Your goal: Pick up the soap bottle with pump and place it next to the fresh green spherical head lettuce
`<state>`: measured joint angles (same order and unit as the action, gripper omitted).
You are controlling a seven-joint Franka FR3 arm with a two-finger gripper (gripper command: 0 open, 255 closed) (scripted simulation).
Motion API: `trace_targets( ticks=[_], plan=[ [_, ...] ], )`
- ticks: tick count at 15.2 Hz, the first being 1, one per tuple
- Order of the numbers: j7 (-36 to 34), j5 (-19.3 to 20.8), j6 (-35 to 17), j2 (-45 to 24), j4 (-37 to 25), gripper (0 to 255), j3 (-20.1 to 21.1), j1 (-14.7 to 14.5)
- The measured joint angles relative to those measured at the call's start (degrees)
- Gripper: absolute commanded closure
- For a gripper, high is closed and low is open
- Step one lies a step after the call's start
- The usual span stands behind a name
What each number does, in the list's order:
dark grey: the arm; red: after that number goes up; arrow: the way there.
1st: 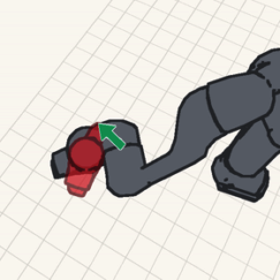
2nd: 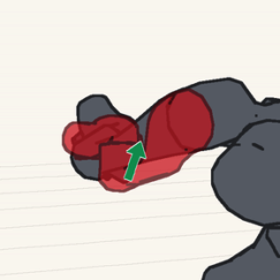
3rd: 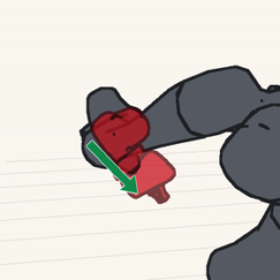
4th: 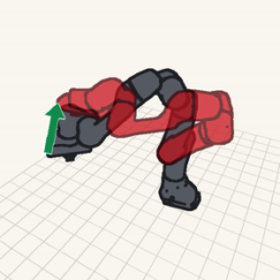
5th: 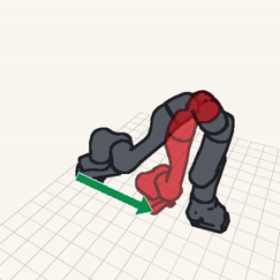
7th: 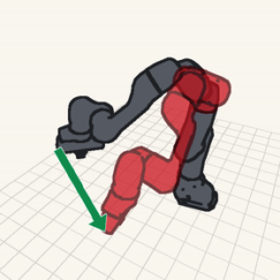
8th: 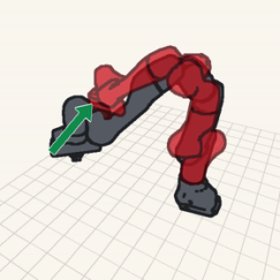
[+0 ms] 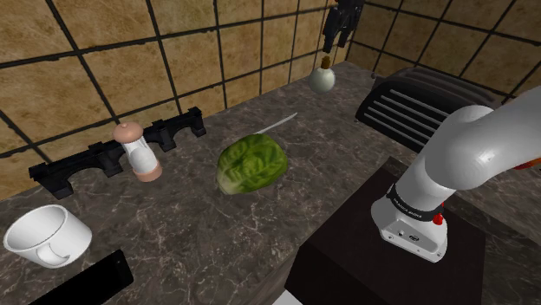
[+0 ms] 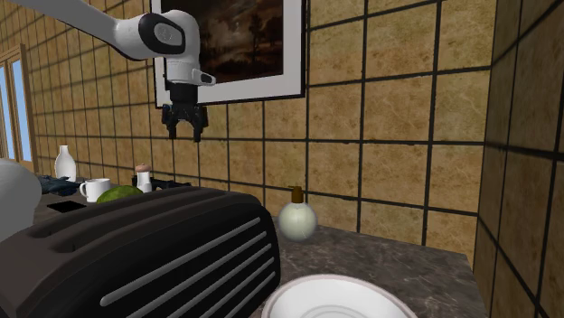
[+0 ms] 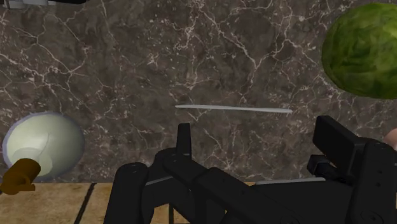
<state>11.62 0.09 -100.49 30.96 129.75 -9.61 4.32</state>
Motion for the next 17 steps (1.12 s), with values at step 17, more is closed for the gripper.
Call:
trace_targets(
  ticks=[17],
  plan=[
    [18.01,-3.02,-11.17,-29.56,-16.38,0,-12.98,4.31]
  ],
)
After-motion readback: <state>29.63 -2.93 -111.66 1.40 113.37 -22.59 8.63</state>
